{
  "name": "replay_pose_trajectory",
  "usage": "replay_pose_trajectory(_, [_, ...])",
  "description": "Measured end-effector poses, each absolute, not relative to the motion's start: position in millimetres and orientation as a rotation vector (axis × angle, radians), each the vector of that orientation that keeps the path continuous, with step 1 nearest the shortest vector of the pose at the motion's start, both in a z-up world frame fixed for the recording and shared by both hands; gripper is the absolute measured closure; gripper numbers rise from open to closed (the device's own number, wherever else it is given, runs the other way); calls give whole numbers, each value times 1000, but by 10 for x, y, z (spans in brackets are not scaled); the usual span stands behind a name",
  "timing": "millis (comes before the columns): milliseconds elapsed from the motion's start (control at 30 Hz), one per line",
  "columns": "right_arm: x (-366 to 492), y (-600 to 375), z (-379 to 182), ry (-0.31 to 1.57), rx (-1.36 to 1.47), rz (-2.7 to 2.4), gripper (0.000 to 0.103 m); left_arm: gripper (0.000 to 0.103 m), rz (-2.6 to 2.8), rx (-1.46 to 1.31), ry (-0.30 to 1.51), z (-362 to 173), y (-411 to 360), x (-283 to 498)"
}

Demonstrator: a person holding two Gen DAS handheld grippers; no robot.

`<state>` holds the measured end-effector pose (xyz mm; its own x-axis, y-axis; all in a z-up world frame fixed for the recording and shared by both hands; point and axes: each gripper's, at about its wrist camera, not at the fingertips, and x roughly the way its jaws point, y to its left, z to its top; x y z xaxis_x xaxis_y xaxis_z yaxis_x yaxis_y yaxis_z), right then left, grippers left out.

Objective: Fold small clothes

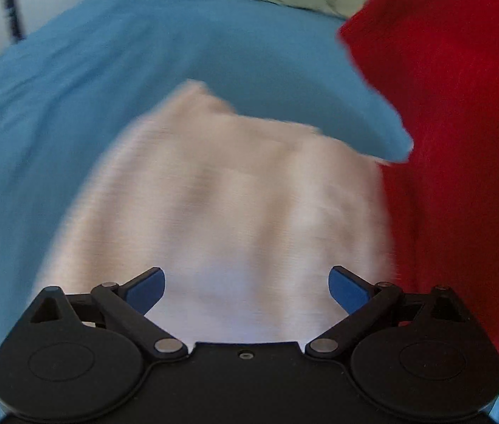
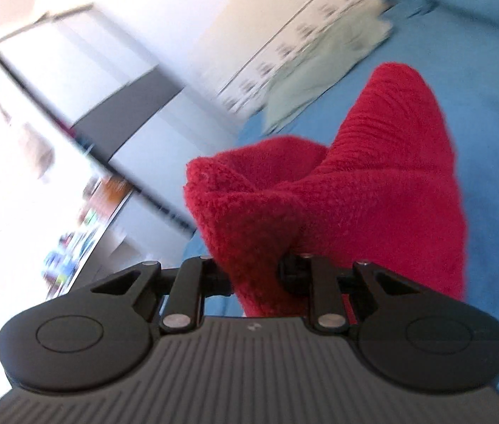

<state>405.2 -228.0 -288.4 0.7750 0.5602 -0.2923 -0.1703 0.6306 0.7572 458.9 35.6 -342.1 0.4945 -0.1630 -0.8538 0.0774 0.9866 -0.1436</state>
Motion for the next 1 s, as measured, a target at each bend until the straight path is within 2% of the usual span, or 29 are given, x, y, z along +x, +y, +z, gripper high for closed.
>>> replay_pose_trajectory(133, [4197, -1705, -3019, 627, 744, 582, 66, 2, -94, -102, 1054, -3462, 932, 4599])
replay_pose_trajectory(300, [4350, -970, -3446, 779, 663, 683, 67, 2, 2, -61, 1104, -3734, 1350, 4572])
replay_pose_trajectory(467, [4455, -801, -3702, 862, 666, 666, 67, 2, -13, -166, 1105, -3809, 1583, 4429])
replay_pose_trajectory(567, [4474, -783, -3686, 883, 615, 674, 58, 2, 0, -179, 1103, -3708, 1614, 4351])
replay_pose_trajectory(600, [4478, -780, -3634, 871, 601, 694, 41, 2, 6, -163, 1097, -3628, 1606, 4325])
replay_pose_trajectory(633, [4444, -810, -3563, 860, 583, 716, 19, 2, 14, -145, 1089, -3552, 1592, 4290])
replay_pose_trajectory(700, [4367, -871, -3361, 834, 544, 726, 4, 2, 12, -106, 1073, -3311, 1541, 4175])
replay_pose_trajectory(867, [4112, -1432, -2784, 727, 463, 704, 4, 2, -105, 67, 946, -2553, 1214, 3915])
replay_pose_trajectory(1000, [4144, -1833, -2665, 771, 318, 506, 3, 1, -309, 147, 879, -2235, 795, 3891])
